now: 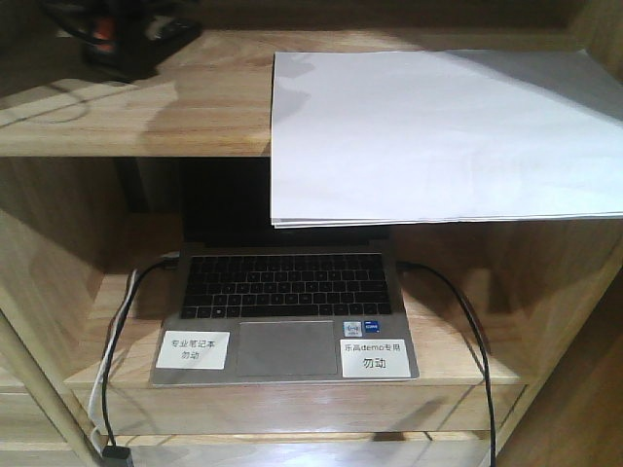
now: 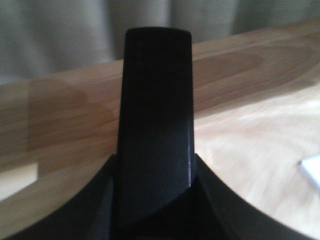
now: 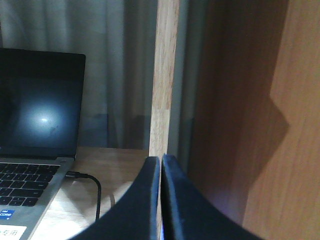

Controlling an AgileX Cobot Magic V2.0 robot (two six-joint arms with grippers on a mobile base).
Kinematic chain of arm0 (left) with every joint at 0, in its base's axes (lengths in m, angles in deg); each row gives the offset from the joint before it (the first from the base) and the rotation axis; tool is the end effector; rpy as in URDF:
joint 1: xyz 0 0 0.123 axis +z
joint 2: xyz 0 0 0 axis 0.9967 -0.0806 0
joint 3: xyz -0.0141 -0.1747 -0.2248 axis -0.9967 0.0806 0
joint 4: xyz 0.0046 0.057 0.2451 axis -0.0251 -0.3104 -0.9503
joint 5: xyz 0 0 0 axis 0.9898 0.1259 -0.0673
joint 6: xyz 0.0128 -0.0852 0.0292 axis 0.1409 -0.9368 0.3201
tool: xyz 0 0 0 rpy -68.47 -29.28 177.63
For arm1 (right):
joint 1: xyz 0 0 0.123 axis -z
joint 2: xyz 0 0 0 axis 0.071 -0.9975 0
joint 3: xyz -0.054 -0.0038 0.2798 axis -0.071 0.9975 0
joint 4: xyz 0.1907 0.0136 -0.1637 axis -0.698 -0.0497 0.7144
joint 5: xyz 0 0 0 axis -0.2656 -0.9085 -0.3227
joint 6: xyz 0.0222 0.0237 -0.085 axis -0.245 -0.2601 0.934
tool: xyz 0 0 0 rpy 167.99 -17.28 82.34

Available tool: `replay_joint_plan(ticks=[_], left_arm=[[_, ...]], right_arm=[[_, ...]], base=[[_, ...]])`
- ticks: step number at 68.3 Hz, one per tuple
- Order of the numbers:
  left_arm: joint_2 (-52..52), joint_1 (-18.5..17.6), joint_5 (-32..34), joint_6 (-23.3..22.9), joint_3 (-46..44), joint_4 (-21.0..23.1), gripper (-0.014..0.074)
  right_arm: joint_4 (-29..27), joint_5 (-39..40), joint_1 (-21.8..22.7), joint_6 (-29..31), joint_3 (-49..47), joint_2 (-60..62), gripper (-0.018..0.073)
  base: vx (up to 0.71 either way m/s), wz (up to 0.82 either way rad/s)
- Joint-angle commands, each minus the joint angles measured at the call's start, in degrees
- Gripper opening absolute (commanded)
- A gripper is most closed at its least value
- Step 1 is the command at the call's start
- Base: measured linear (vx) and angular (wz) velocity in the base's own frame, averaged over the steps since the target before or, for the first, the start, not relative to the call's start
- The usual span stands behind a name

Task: Grab stapler and paper to desk for stapling
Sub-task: 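Grasp the black stapler on the upper shelf with the left gripper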

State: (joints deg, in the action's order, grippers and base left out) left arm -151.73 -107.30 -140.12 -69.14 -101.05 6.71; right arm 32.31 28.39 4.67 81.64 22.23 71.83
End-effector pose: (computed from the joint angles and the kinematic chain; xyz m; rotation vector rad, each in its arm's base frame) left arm 0.3296 -0.1250 0.4700 0.3059 2.0711 -0.1769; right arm 0.0568 -0.0010 0.1994 -0.0537 1.5575 -0.0787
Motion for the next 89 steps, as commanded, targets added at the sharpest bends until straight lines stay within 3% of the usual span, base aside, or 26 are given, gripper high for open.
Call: replay_joint_plan(ticks=[1, 17, 27, 42, 54, 74, 89], left_arm=[[5.56, 0.23, 5.04, 0.64, -1.86, -0.59, -0.0006], [10.46, -1.55, 2.02, 8.85, -1.68, 4.56, -0.0006], [14.55, -1.58, 1.98, 11.48, 1.88, 8.21, -0.0006], [25.95, -1.58, 4.02, 17.20, 14.95, 13.27, -0.0006], [36.59, -1.58, 5.47, 19.00, 25.92, 14.67, -0.0006], [54.64, -1.58, 5.22, 22.82, 42.35, 22.02, -0.0006], [67.35, -1.58, 5.16, 25.60, 54.61, 23.46, -0.0006]], right_arm=[[0.43, 4.07, 0.01, 0.00, 0.27, 0.65, -0.0010], [0.43, 4.07, 0.01, 0.00, 0.27, 0.65, -0.0010], [0.43, 4.07, 0.01, 0.00, 0.27, 0.65, -0.0010], [0.43, 4.07, 0.01, 0.00, 0.27, 0.65, -0.0010], [0.43, 4.07, 0.01, 0.00, 0.27, 0.65, -0.0010], [0.43, 4.07, 0.01, 0.00, 0.27, 0.65, -0.0010], [0.43, 4.07, 0.01, 0.00, 0.27, 0.65, -0.0010]], base=[[0.00, 0.00], [0.00, 0.00], [0.00, 0.00], [0.00, 0.00], [0.00, 0.00], [0.00, 0.00], [0.00, 0.00]])
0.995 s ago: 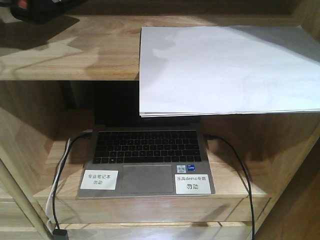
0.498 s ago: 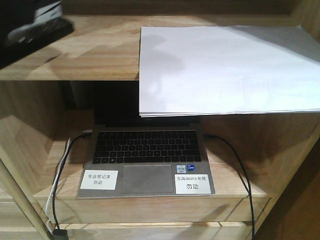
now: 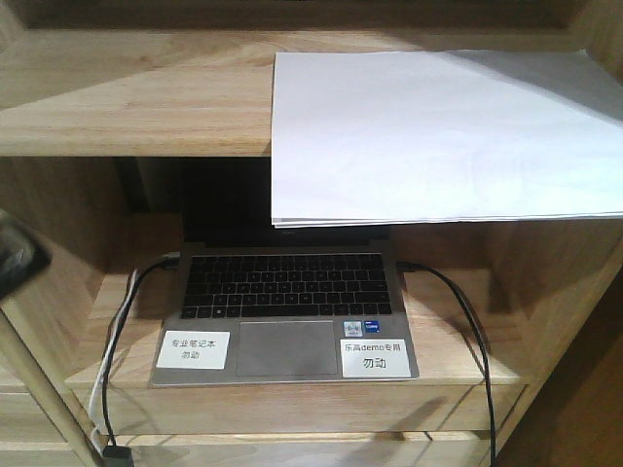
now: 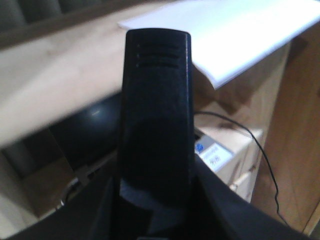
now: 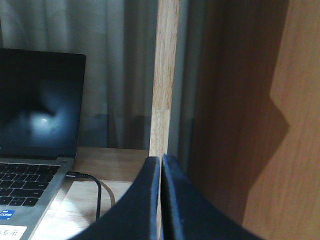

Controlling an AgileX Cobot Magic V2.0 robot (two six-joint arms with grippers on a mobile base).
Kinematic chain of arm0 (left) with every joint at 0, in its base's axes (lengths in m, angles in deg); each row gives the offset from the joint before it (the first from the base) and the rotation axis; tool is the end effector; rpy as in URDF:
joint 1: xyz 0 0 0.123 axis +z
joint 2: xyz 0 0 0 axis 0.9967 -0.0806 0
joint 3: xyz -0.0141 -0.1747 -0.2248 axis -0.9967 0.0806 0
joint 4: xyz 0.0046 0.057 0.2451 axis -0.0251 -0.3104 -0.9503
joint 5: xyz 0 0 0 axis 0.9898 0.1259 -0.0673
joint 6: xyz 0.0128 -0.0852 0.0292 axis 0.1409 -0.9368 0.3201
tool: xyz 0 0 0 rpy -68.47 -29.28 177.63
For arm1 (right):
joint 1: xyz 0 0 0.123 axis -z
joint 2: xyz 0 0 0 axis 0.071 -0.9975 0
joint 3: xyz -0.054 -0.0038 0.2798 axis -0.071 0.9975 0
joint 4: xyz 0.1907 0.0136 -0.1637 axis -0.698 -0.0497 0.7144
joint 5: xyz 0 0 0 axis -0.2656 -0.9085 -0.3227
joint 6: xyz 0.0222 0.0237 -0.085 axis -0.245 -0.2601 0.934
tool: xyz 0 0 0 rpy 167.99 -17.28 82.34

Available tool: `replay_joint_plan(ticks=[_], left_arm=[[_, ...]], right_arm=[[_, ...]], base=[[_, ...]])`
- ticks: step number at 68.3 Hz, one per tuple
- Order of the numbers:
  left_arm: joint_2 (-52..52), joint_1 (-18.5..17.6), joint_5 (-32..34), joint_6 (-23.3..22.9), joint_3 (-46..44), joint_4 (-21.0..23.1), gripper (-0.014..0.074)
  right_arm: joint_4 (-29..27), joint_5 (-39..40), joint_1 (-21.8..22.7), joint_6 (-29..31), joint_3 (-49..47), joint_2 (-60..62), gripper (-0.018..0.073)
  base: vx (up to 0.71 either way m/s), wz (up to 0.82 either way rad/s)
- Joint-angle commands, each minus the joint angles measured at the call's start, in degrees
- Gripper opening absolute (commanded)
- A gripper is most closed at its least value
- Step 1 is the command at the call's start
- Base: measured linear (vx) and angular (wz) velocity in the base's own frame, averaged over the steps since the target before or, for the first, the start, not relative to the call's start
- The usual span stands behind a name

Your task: Grab stapler and paper to desk for stapling

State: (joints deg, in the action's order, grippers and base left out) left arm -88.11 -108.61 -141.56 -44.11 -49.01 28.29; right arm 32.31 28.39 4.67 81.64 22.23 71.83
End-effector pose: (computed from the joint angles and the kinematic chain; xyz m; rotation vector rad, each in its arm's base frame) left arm 0.0406 -0.0388 0.4163 0.6726 1.7840 -0.3740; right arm 0.0568 -0.0010 0.1994 -0.0537 1.5575 -0.0787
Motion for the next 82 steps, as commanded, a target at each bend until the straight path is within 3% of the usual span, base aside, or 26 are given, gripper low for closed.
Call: replay_joint_plan(ticks=[1, 25, 82], left_arm=[[4.47, -0.26, 6.60, 0.57, 3.34, 1.88, -0.0006], [16.59, -0.26, 9.17, 0.57, 18.40, 5.39, -0.0006], [16.75, -0.26, 8.13, 0.57, 18.76, 5.24, -0.0006]], right_arm=[[0.43, 4.07, 0.01, 0.00, 0.27, 0.65, -0.0010], [0.43, 4.07, 0.01, 0.00, 0.27, 0.65, -0.0010], [0.43, 4.07, 0.01, 0.00, 0.27, 0.59, -0.0010]], base=[[0.00, 0.00], [0.00, 0.00], [0.00, 0.00]])
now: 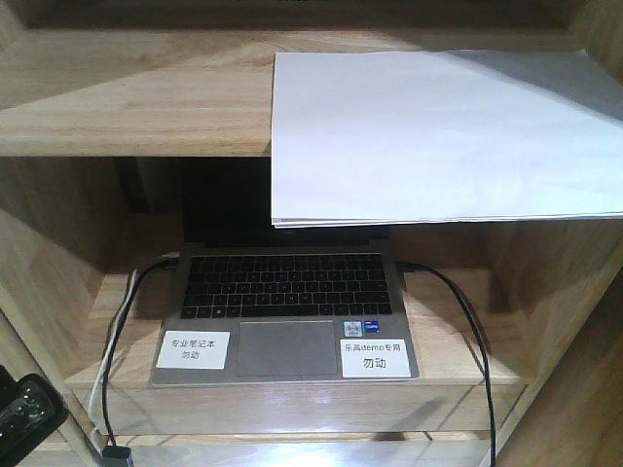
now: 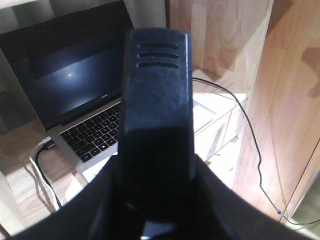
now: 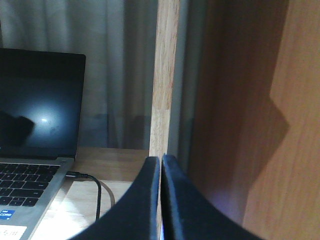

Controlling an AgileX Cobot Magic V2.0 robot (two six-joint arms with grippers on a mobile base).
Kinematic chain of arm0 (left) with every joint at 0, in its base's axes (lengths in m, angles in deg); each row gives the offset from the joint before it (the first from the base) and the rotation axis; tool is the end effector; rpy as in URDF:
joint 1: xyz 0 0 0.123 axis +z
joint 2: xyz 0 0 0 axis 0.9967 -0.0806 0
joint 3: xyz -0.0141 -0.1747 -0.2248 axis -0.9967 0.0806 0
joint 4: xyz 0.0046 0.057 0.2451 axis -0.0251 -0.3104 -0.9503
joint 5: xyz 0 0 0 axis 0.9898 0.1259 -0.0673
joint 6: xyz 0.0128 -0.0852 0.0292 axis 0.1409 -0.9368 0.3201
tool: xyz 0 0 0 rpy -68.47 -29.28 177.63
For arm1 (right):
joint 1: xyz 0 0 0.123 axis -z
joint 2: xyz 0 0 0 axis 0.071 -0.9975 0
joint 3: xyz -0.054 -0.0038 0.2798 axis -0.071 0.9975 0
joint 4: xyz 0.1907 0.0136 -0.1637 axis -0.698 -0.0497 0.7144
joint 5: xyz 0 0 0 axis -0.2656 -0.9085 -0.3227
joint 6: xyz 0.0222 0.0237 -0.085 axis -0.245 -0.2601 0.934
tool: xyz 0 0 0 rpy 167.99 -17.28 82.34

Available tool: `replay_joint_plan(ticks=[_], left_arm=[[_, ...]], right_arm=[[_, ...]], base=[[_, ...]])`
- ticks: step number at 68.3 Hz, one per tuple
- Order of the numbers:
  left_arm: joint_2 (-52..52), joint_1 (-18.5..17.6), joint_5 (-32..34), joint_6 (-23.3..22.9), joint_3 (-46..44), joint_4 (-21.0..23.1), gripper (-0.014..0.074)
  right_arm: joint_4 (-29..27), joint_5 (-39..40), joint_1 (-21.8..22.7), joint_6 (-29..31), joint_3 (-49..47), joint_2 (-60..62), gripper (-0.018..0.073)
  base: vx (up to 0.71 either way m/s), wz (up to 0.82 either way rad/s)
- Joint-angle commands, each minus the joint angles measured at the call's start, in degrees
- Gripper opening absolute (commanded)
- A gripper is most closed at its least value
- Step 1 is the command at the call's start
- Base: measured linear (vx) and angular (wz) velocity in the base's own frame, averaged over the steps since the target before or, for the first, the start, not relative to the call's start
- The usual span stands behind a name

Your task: Grab stapler and paper to desk for stapling

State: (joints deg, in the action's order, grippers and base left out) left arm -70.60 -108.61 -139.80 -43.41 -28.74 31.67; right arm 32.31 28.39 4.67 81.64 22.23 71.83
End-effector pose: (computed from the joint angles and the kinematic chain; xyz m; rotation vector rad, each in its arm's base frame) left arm 0.0083 -0.0288 0.3291 0.6703 1.7965 -0.4345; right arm 0.0568 -0.0010 0.1994 -0.0537 1.5575 -0.0787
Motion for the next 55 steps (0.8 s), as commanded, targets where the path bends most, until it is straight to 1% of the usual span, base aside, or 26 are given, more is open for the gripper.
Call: replay_joint_plan(ticks=[1, 20, 23, 26, 28, 31, 35, 36, 41, 42, 43, 44, 45, 51, 53, 55], left_arm=[[-0.77, -0.26, 6.37, -0.14, -1.51, 1.86, -0.0006], [-0.77, -0.26, 6.37, -0.14, -1.51, 1.86, -0.0006], [-0.77, -0.26, 6.37, -0.14, -1.51, 1.86, -0.0006], [-0.77, -0.26, 6.37, -0.14, -1.51, 1.86, -0.0006], [-0.77, -0.26, 6.37, -0.14, -1.51, 1.86, -0.0006], [-0.77, -0.26, 6.37, -0.14, -1.51, 1.86, -0.0006], [-0.77, -0.26, 6.37, -0.14, -1.51, 1.86, -0.0006], [-0.77, -0.26, 6.37, -0.14, -1.51, 1.86, -0.0006], [-0.77, -0.26, 6.37, -0.14, -1.51, 1.86, -0.0006], [-0.77, -0.26, 6.37, -0.14, -1.51, 1.86, -0.0006], [-0.77, -0.26, 6.37, -0.14, -1.51, 1.86, -0.0006], [-0.77, -0.26, 6.37, -0.14, -1.51, 1.86, -0.0006], [-0.77, -0.26, 6.37, -0.14, -1.51, 1.86, -0.0006], [-0.77, -0.26, 6.37, -0.14, -1.51, 1.86, -0.0006], [-0.77, -0.26, 6.37, -0.14, -1.51, 1.86, -0.0006], [-0.77, -0.26, 6.37, -0.14, -1.51, 1.86, -0.0006]], right_arm=[[0.43, 4.07, 0.01, 0.00, 0.27, 0.59, -0.0010], [0.82, 3.82, 0.01, 0.00, 0.27, 0.59, -0.0010], [0.74, 4.10, -0.15, -2.29, 0.27, 0.59, -0.0010], [0.81, 4.16, -0.26, -6.17, 0.27, 0.59, -0.0010], [0.97, 4.29, -0.26, -10.42, 0.27, 0.59, -0.0010], [1.58, 4.45, -0.26, -18.40, 0.27, 0.59, -0.0010], [2.68, 4.64, -0.60, -30.19, 0.27, 0.59, -0.0010], [3.10, 4.64, -0.67, -35.01, 0.27, 0.59, -0.0010], [5.50, 4.51, -1.14, -51.33, 0.27, 0.59, -0.0010], [5.96, 4.51, -1.22, -56.10, 0.27, 0.59, -0.0010], [6.72, 4.51, -1.22, -59.16, 0.27, 0.59, -0.0010], [7.14, 4.51, -1.22, -63.55, 0.27, 0.59, -0.0010], [7.61, 4.44, -1.22, -66.33, 0.27, 0.59, -0.0010], [11.52, 2.61, -1.22, -80.25, 0.27, 0.59, -0.0010], [12.82, 1.36, -1.22, -83.79, 0.27, 0.59, -0.0010], [13.80, 0.40, -1.22, -85.99, 0.27, 0.59, -0.0010]], base=[[0.00, 0.00], [0.00, 0.00], [0.00, 0.00], [0.00, 0.00], [0.00, 0.00], [0.00, 0.00], [0.00, 0.00], [0.00, 0.00], [0.00, 0.00], [0.00, 0.00], [0.00, 0.00], [0.00, 0.00], [0.00, 0.00], [0.00, 0.00], [0.00, 0.00], [0.00, 0.00]])
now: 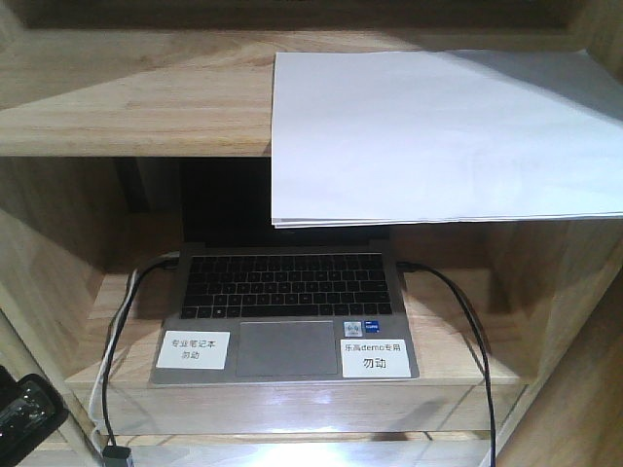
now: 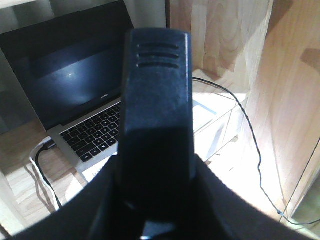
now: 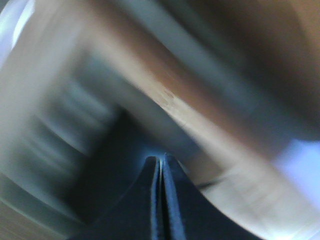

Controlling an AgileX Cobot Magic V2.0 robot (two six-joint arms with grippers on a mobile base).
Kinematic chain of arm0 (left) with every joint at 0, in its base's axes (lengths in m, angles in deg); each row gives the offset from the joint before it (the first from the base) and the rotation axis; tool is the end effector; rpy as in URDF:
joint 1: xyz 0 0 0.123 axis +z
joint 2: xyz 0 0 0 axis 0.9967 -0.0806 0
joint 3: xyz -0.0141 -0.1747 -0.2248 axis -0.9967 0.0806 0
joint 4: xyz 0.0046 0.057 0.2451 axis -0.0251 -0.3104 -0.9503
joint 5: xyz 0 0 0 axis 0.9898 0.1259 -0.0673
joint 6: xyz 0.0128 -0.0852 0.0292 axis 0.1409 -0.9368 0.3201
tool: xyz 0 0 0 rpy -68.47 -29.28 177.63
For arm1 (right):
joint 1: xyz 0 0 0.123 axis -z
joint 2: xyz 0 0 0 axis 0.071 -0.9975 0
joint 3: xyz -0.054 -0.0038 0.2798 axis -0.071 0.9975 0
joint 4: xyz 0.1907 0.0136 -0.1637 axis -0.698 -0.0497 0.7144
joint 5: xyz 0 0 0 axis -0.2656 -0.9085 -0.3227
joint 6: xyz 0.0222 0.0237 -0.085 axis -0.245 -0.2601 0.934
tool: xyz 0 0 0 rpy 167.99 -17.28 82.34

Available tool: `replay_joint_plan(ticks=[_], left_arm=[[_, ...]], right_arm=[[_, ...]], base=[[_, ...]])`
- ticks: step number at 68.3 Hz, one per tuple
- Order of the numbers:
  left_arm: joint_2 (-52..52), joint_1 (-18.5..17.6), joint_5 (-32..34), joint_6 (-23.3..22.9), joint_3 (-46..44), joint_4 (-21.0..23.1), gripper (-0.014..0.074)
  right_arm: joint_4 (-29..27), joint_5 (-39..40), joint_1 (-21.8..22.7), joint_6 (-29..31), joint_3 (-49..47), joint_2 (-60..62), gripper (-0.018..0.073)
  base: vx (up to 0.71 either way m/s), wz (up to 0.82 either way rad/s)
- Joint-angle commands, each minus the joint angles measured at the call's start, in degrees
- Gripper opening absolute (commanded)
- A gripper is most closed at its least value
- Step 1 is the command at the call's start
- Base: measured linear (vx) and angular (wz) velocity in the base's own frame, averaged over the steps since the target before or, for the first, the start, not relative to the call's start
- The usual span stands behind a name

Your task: Grab stapler and paper to desk for stapling

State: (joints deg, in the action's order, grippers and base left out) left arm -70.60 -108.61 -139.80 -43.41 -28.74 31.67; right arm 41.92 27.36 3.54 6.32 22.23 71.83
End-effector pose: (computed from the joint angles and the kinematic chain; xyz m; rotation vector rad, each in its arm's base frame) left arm 0.0083 -0.0288 0.3291 0.6703 1.7965 -0.4345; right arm 0.0568 -0.0011 0.1980 0.8351 1.4053 0.8194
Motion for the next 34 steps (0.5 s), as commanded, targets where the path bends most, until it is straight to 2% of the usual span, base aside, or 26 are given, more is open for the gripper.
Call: replay_joint_plan(ticks=[1, 6, 14, 20, 27, 34], left_arm=[[-0.77, -0.26, 6.37, -0.14, -1.51, 1.86, -0.0006], [-0.77, -0.26, 6.37, -0.14, -1.51, 1.86, -0.0006], [-0.77, -0.26, 6.37, -0.14, -1.51, 1.86, -0.0006], [-0.77, -0.26, 6.37, -0.14, -1.51, 1.86, -0.0006], [-0.77, -0.26, 6.37, -0.14, -1.51, 1.86, -0.0006], [-0.77, -0.26, 6.37, -0.14, -1.51, 1.86, -0.0006]], right_arm=[[4.62, 1.13, -0.08, -11.51, 0.27, 0.59, -0.0010], [5.90, 0.85, -0.14, -12.97, 0.27, 0.59, -0.0006], [5.97, 1.16, -0.14, -10.44, 0.27, 0.59, 0.0014], [5.74, 2.15, -0.14, -8.94, 0.23, 0.59, 0.0064], [5.09, 4.83, -0.14, -8.95, -0.08, 0.59, 0.0168], [4.05, 7.11, -0.14, -8.16, -1.69, 0.59, 0.0326]], base=[[0.00, 0.00], [0.00, 0.00], [0.00, 0.00], [0.00, 0.00], [0.00, 0.00], [0.00, 0.00]])
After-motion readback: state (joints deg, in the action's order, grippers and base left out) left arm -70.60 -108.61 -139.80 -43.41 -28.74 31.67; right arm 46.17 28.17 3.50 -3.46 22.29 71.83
